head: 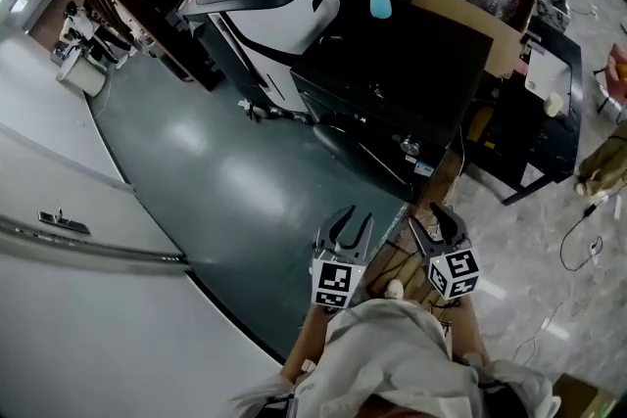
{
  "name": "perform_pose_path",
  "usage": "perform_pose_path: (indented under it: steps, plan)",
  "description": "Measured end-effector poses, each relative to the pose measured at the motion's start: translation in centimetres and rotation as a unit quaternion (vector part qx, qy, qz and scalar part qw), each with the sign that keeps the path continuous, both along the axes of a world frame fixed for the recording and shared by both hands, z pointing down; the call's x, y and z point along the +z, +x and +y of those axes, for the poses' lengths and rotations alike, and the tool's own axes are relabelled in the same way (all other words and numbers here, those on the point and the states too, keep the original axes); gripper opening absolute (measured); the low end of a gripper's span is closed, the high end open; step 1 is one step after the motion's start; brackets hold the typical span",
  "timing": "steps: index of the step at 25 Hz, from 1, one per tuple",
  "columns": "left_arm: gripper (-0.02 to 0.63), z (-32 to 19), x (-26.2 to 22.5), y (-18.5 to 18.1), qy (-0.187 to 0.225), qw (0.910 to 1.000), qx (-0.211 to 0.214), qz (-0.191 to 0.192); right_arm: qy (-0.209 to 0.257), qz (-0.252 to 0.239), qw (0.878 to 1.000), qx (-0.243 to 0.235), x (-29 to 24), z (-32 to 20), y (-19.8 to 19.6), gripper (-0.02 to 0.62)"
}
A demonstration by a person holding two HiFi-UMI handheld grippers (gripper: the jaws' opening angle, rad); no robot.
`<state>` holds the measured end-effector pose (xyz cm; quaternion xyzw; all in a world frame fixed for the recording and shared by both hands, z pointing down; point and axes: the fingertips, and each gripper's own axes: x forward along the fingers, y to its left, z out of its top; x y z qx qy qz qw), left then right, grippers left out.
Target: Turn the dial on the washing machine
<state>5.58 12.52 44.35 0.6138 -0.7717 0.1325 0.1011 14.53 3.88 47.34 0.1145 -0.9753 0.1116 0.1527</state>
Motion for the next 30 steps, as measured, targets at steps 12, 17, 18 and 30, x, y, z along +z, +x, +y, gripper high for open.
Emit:
perform_pose_path:
  steps: [12, 17, 18, 30]
  plan:
    - [0.143, -1.8, -0.4, -9.5, -0.007, 0.9951, 0.095, 0.027, 0.001, 0.025, 0.996, 0.086, -1.8, -0.1, -8.4, 0.227]
    - [0.143, -1.9, -1.8, -13.0, -0.004, 0.9880, 0.151, 0.032, 0.006, 0.032, 0.991, 0.133, -3.6, 1.0, -11.5, 0.227]
    - [0.143, -1.9, -2.1, -13.7, -0.003, 0.9863, 0.162, 0.033, 0.006, 0.034, 0.989, 0.143, -3.9, 1.2, -12.1, 0.227]
    - [0.143, -3.0, -5.9, -18.4, -0.002, 0.9661, 0.254, 0.049, 0.006, 0.059, 0.969, 0.239, -8.5, 3.0, -14.9, 0.227]
